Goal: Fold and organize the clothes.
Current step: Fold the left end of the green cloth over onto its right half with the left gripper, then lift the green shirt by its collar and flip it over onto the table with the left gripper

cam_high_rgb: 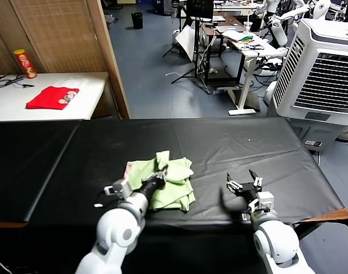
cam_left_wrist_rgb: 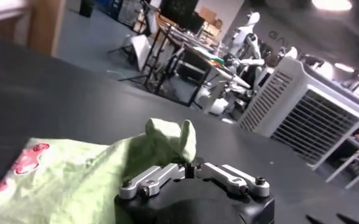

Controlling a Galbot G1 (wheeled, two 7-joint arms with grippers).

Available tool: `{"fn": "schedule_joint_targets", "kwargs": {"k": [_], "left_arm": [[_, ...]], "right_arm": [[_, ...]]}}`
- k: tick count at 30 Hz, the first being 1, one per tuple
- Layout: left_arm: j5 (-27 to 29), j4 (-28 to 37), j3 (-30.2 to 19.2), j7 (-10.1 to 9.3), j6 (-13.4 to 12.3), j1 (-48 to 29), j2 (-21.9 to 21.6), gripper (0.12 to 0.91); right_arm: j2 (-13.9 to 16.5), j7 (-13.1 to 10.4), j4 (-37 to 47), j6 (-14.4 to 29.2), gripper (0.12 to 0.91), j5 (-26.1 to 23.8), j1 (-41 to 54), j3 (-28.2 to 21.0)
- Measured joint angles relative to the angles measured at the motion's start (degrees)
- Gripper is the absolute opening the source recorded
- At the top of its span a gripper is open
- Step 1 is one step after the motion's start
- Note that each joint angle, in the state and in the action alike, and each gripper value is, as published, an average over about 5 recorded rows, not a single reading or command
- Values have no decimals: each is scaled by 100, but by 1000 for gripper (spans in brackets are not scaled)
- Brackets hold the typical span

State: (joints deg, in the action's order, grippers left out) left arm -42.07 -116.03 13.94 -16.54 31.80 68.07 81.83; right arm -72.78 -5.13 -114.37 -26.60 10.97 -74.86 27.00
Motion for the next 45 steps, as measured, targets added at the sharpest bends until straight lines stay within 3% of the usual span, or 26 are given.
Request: {"fn": "schedule_joint_targets", "kwargs": {"k": [4,8,11,18,21,26,30,34,39,42,45], "left_arm": [[120,16,-98,19,-13,26,172,156],[411,92,-143,177,-115,72,289,170],[612,174,-146,311,-195,90,371,275],[542,187,-92,386,-323,140,524,666],[514,22,19,462,-396,188,373,770],[894,-136,406,616,-579,365,-149,797],[1073,-145,729,649,-679,608,-438,798],[1155,-86,986,670,-777,836,-522,798],[1148,45,1181,750,-864,962,-517,798],[1058,150,1257,829,-935,983,-484,798],[860,279,1333,872,-1026,962,-434,798]], "right_arm": [[11,20,14,2,798,-2,35,-44],[25,111,13,84,798,4,55,-114],[36,244,9,223,798,38,77,-199],[131,583,-56,395,798,423,203,-480],[200,727,-16,396,798,549,321,-683],[199,934,266,454,798,317,680,-1154],[100,940,667,560,798,-169,1006,-1548],[18,706,1056,782,798,-905,1131,-1749],[-105,197,1319,946,798,-1785,1173,-1711],[-182,33,1321,1018,798,-1776,1141,-1622],[-212,39,1206,1084,798,-1490,1067,-1546]]}}
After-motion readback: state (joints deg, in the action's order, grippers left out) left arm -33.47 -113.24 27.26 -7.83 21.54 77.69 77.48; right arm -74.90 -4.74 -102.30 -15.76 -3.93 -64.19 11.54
